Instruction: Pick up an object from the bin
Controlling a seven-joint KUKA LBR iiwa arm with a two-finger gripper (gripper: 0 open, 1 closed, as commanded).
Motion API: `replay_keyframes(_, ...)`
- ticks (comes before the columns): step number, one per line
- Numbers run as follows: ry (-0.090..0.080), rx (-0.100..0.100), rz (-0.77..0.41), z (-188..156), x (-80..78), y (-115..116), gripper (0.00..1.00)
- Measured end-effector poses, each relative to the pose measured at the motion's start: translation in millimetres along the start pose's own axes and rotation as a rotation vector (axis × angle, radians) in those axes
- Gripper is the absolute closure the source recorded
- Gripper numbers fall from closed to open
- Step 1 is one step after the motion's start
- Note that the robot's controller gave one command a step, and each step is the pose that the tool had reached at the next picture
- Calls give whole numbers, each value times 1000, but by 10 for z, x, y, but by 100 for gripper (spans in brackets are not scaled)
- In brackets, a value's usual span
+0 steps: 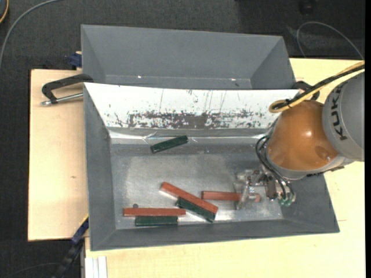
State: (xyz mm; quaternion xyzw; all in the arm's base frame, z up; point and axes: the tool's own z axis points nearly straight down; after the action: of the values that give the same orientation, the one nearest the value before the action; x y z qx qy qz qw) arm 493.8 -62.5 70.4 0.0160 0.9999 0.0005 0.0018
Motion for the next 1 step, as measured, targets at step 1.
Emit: replay_keyframes(1,-7,1,1,-566,-24,5,100)
